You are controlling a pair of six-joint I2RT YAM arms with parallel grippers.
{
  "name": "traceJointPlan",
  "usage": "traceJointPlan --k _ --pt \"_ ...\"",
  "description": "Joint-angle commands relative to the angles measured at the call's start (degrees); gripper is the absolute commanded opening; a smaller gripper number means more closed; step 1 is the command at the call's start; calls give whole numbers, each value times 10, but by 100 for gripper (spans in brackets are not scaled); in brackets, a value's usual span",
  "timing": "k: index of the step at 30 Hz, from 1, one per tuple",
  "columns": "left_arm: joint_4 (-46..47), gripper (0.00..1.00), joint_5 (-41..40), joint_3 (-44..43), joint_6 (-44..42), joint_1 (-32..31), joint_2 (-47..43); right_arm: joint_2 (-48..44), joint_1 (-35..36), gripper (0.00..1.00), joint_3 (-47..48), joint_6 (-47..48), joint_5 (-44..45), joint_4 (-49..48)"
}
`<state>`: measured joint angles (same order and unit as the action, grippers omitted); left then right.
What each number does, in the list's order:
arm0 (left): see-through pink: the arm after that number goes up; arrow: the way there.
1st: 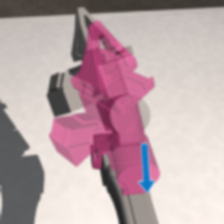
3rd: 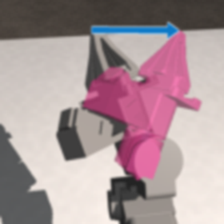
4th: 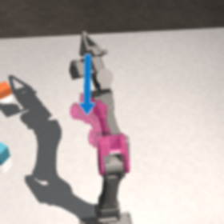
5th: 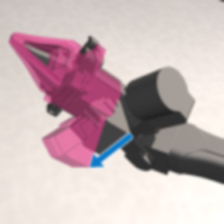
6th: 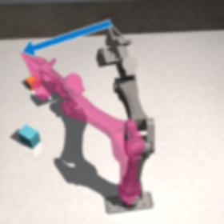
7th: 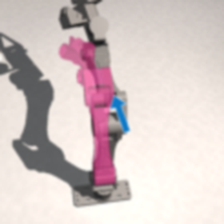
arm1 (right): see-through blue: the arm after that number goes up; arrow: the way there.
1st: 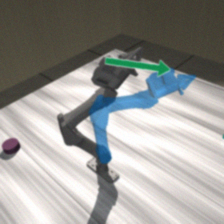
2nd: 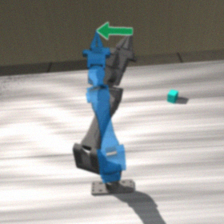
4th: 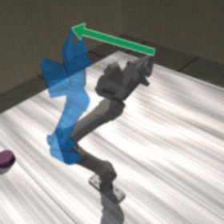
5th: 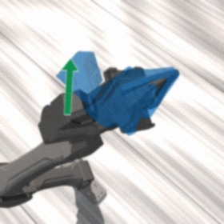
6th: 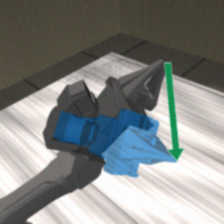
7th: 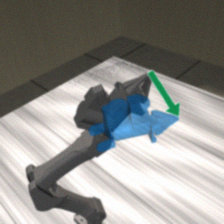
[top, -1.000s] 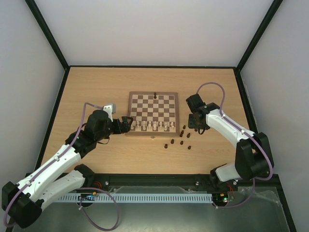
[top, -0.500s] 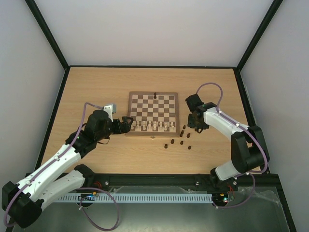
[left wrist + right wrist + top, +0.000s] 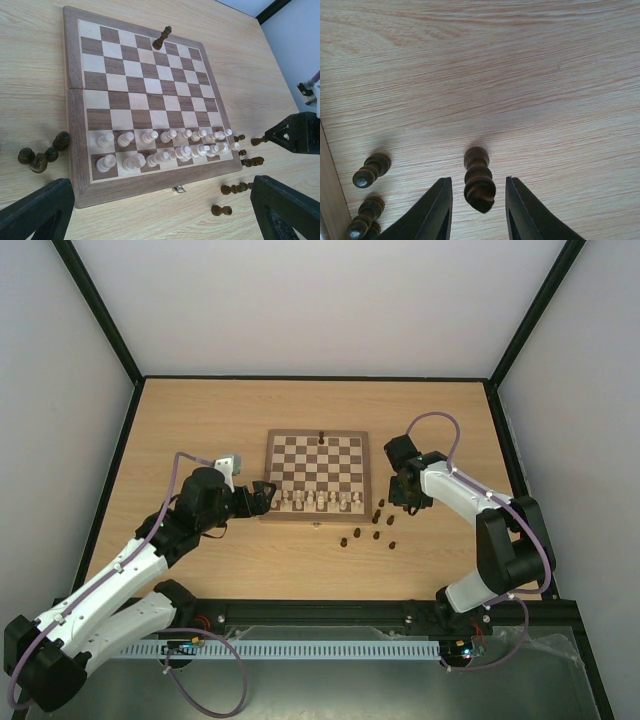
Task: Set up the chess pieces on the board
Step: Pick up the chess piece at the center of the board.
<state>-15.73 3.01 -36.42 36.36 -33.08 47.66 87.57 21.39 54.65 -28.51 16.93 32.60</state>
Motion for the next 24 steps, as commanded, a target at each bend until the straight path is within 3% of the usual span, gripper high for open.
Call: traceJointPlan --k 1,9,13,19,24 --pt "10 99 6 5 -7 2 -1 3 -1 28 2 0 -2 12" --pt "10 99 7 8 -6 2 -3 10 -1 11 3 0 -2 14" --pt "9 100 8 7 -6 2 -5 -1 -1 7 38 3 -8 31" --pt "0 100 5 2 -7 2 -12 5 0 6 194 21 -12 93" --pt "-4 100 2 -2 -7 2 -13 95 22 6 373 57 -49 140"
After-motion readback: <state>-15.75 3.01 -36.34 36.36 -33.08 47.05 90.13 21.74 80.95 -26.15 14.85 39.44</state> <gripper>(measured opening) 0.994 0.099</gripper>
